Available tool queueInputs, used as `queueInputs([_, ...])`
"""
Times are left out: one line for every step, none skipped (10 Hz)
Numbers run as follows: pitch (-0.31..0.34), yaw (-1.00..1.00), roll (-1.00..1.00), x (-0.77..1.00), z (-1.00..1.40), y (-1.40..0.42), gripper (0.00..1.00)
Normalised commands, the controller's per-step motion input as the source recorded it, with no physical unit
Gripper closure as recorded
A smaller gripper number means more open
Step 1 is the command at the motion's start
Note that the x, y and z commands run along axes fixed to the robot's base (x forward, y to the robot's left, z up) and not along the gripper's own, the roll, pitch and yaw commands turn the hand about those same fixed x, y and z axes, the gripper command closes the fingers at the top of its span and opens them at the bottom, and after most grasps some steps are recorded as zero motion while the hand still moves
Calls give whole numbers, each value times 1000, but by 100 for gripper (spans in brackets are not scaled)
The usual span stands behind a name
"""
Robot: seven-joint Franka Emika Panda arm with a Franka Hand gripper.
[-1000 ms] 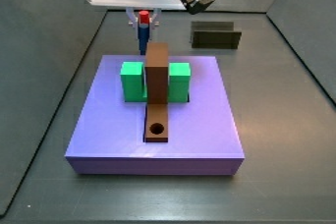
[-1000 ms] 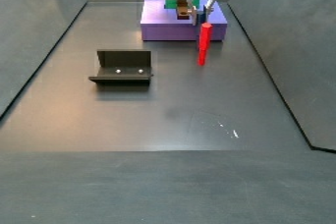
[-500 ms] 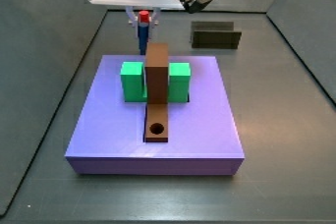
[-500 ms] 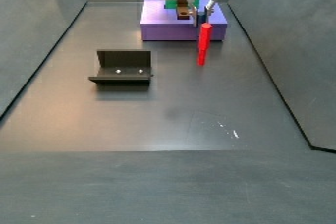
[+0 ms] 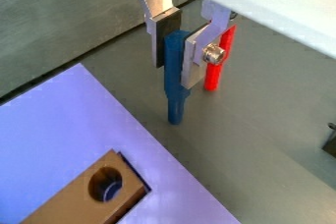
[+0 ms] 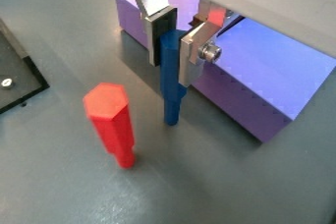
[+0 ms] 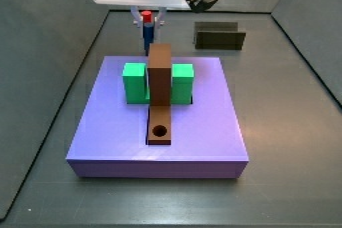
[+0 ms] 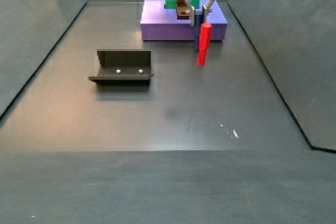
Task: Pick up the blue object. Move up. Move to above the board. Insert the blue object.
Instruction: Pick up the blue object, then move up.
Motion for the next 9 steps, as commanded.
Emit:
queueInputs([0,0,0,0,0,0,100])
queueInputs([0,0,0,0,0,0,100])
queueInputs([0,0,0,0,0,0,100])
queueInputs([0,0,0,0,0,0,100])
queueInputs([0,0,0,0,0,0,100])
queueInputs([0,0,0,0,833,0,100])
queueInputs([0,-22,-2,9,827,-28,100])
queueInputs([24,-23,-17,-21,565,-16,100])
queueInputs([9,-16,-38,9,255,-17,100])
